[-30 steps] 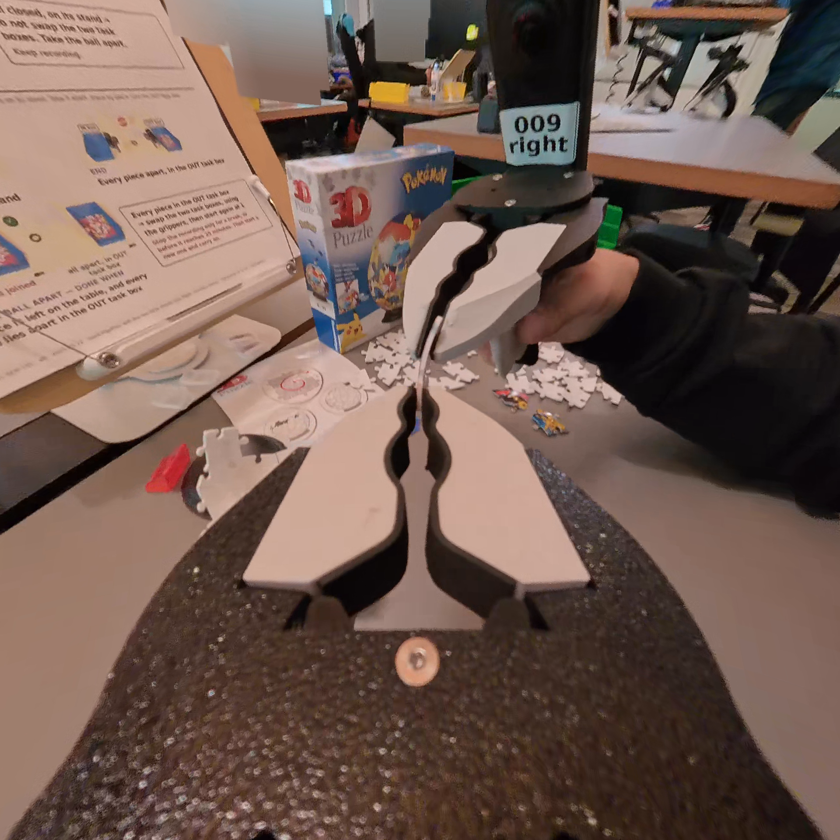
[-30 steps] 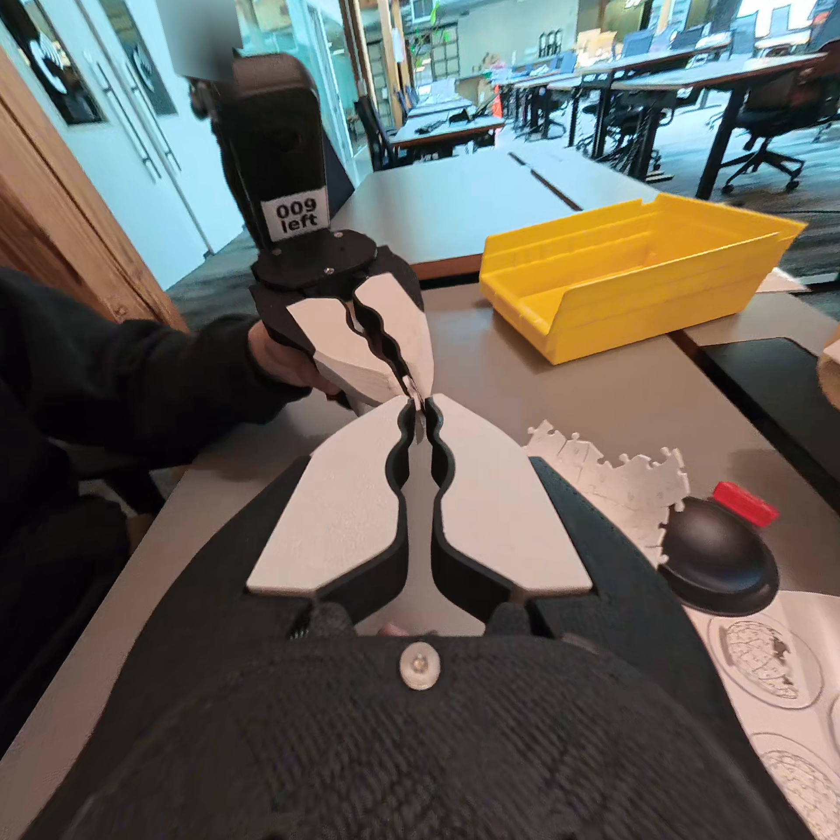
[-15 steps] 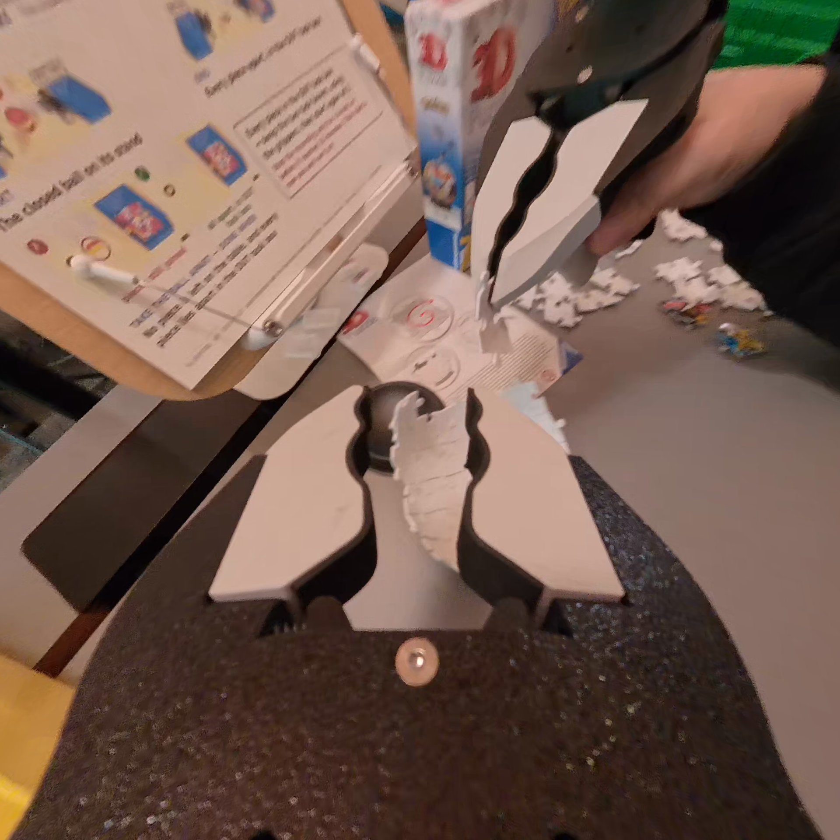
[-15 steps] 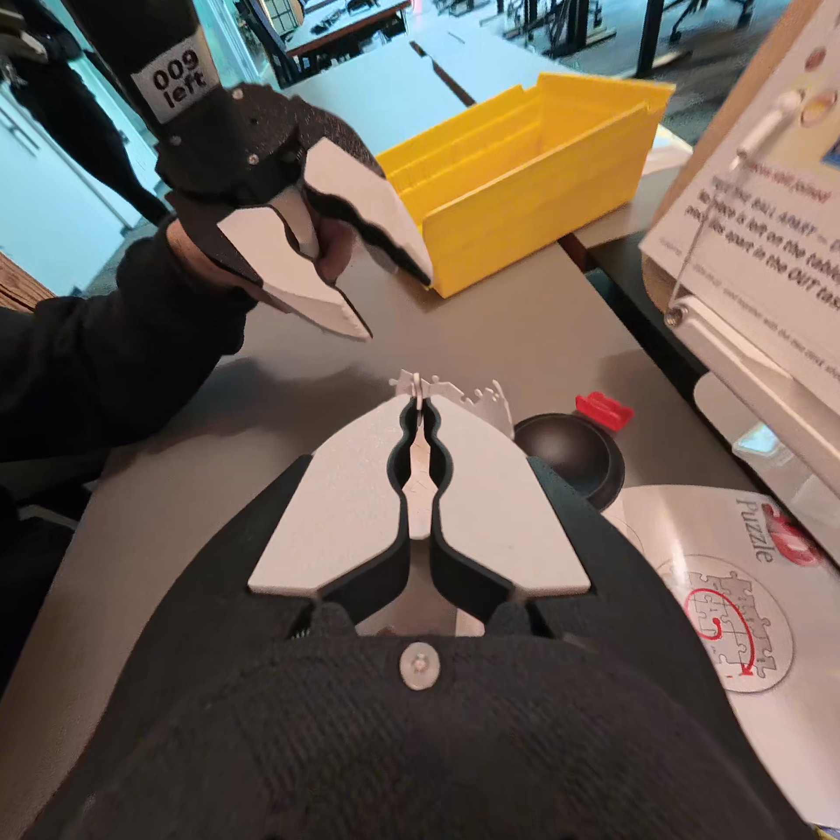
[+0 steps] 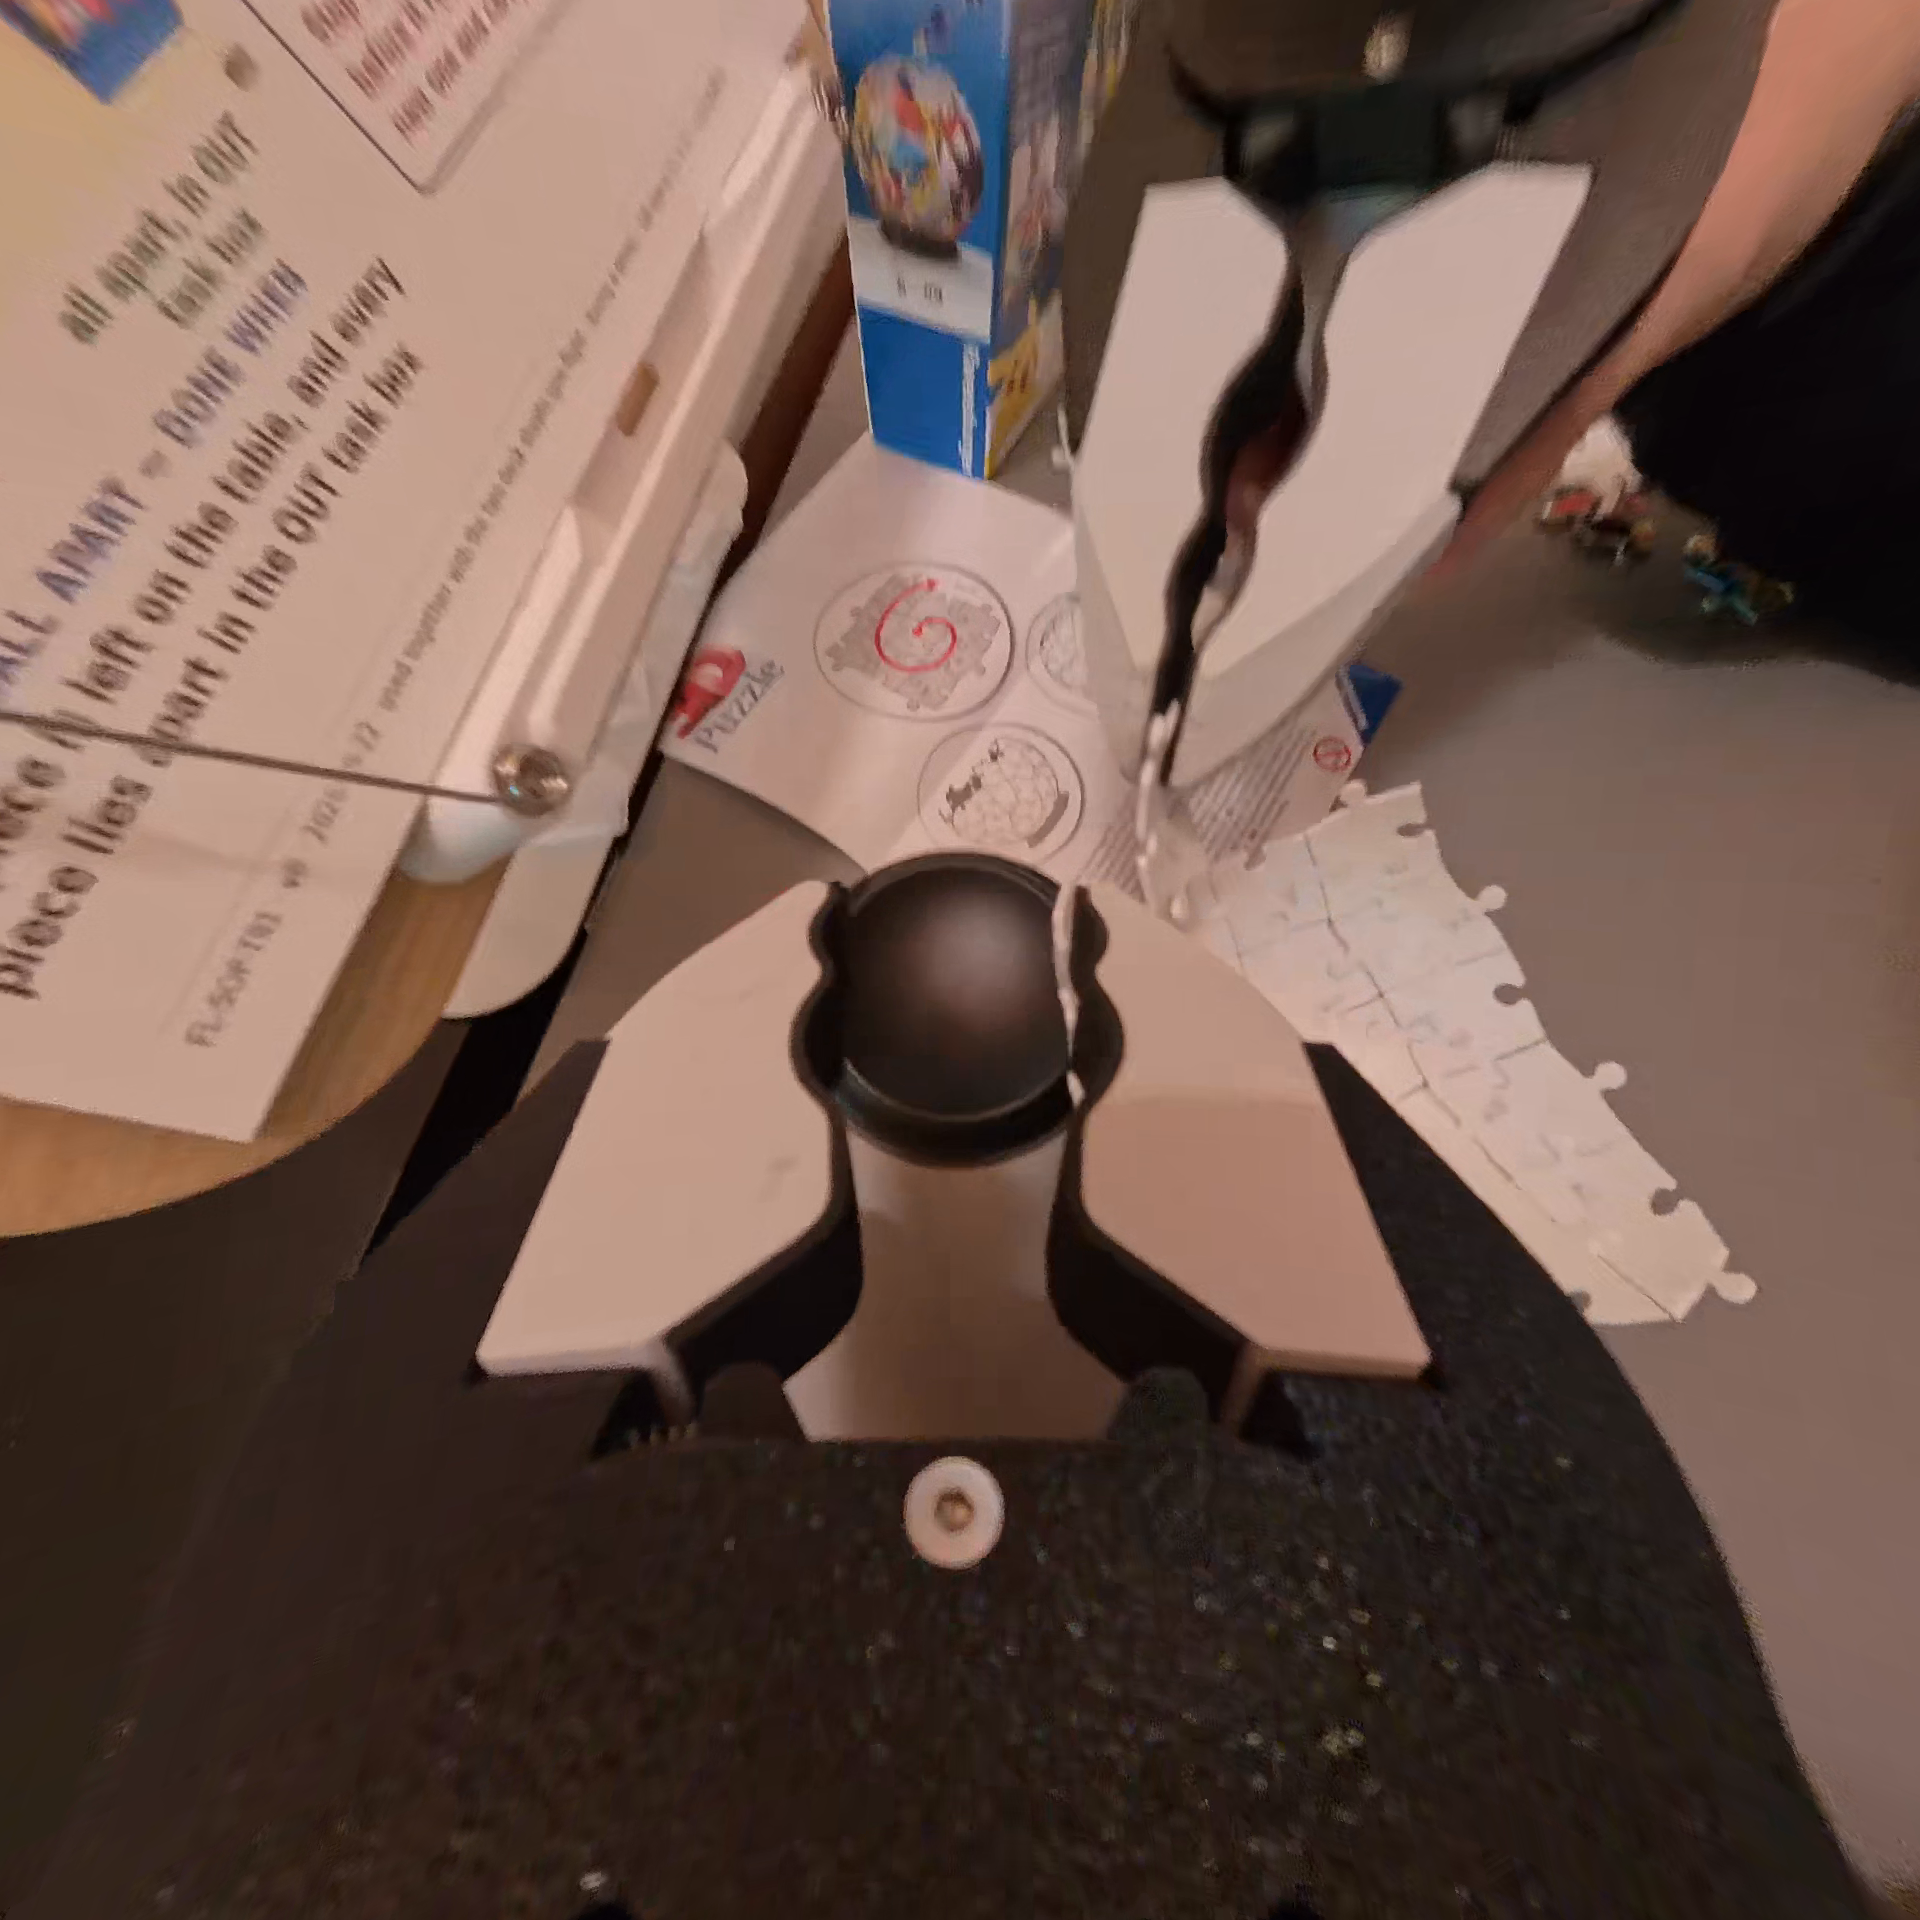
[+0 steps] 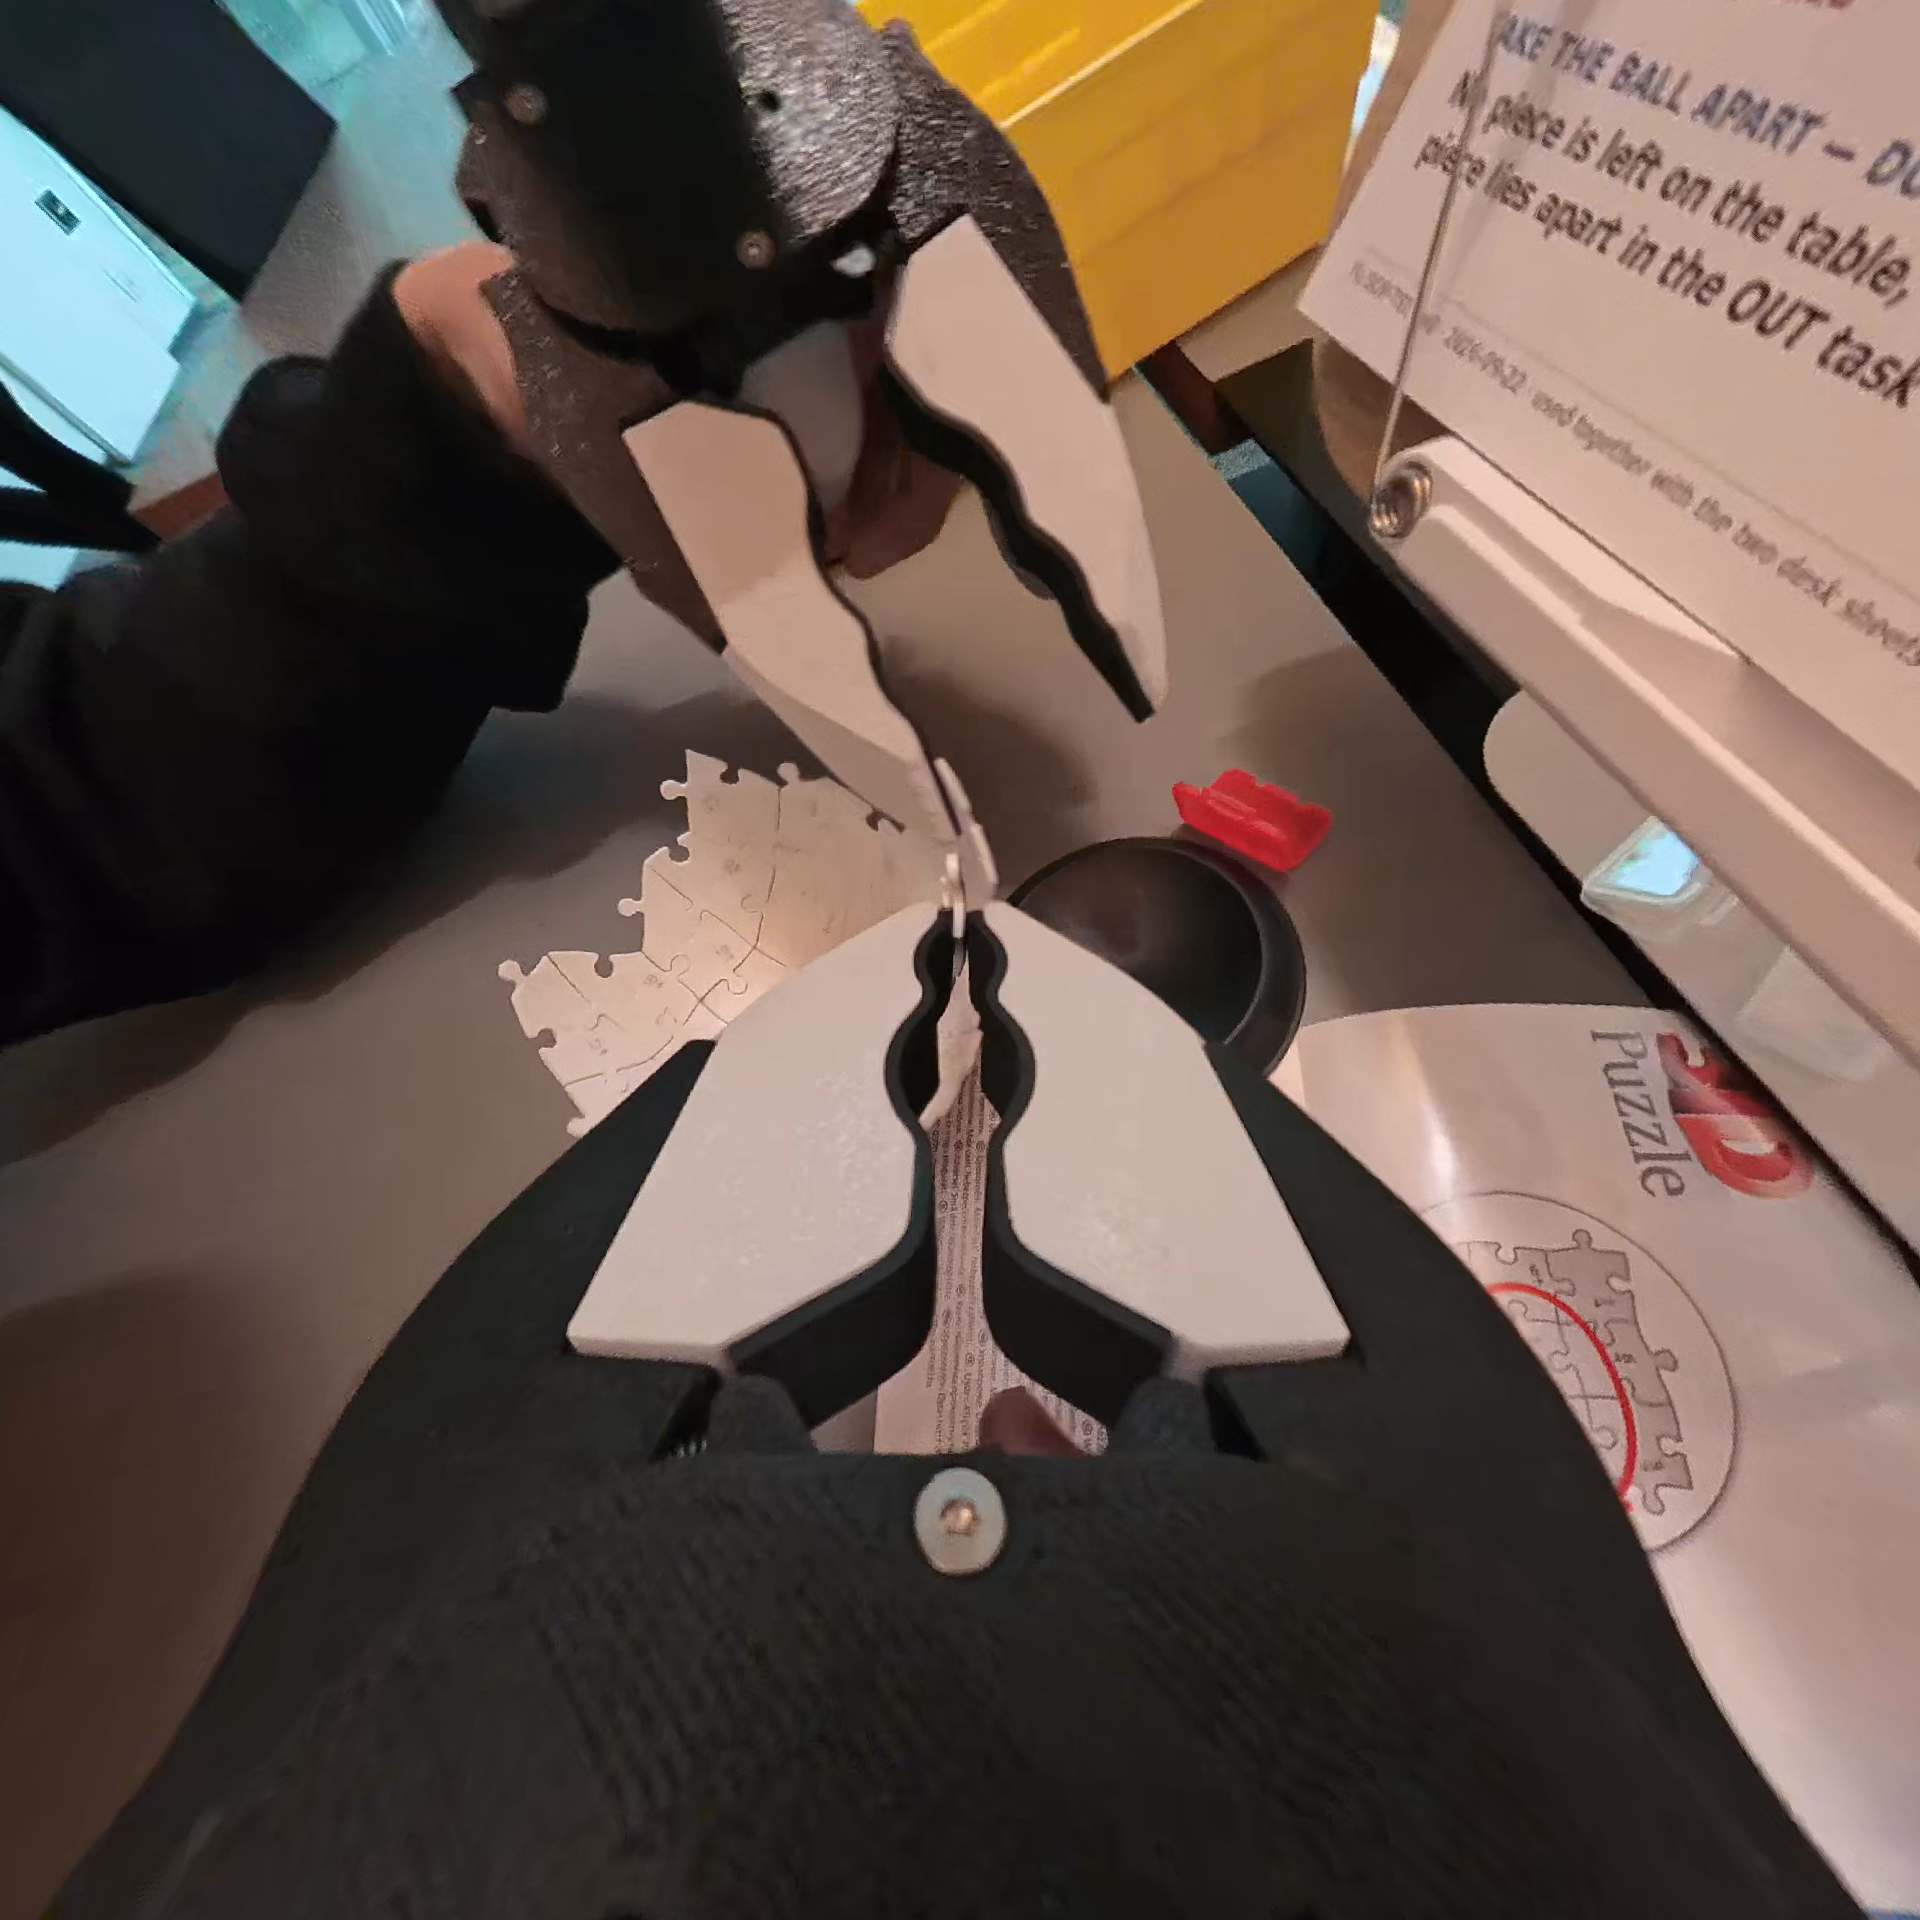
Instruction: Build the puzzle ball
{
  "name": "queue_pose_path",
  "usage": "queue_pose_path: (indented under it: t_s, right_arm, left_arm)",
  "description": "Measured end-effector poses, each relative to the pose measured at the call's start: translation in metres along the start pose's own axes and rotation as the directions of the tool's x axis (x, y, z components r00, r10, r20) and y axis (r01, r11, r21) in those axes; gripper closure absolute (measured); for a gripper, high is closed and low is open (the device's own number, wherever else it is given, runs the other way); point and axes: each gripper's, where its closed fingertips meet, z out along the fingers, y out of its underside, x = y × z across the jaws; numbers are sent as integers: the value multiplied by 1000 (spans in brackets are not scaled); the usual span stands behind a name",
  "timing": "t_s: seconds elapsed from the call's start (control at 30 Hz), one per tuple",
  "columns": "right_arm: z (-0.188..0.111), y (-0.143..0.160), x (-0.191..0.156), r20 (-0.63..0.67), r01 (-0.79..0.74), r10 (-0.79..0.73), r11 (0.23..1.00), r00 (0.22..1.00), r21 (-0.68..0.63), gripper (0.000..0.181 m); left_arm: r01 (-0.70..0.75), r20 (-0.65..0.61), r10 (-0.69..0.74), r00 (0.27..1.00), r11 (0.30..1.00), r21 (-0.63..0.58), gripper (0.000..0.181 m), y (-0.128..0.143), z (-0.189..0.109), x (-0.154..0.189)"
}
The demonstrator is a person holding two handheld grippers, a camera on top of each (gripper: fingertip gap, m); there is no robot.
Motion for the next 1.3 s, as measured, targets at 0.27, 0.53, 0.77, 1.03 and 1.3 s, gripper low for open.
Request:
queue_pose_path:
  t_s: [0.27,0.53,0.77,1.03,1.3]
  right_arm:
    - [4,8,-1,-113,132,-139,989,984,-70,179]
    - [12,11,-4,-110,141,-148,987,983,-70,179]
    - [14,12,-4,-85,175,-180,982,980,-69,179]
    - [15,17,0,-87,144,-151,986,985,-83,179]
    - [17,18,2,-91,125,-133,989,987,-82,179]
  left_arm:
    - [67,-84,-43,996,948,312,139,-33,-35,4]
    - [48,-119,-43,992,998,36,133,5,-13,15]
    - [-156,-91,151,984,987,-48,146,16,-5,21]
    - [-227,-77,220,972,968,-102,159,21,3,22]
    - [-267,-74,260,963,957,-109,172,22,5,22]
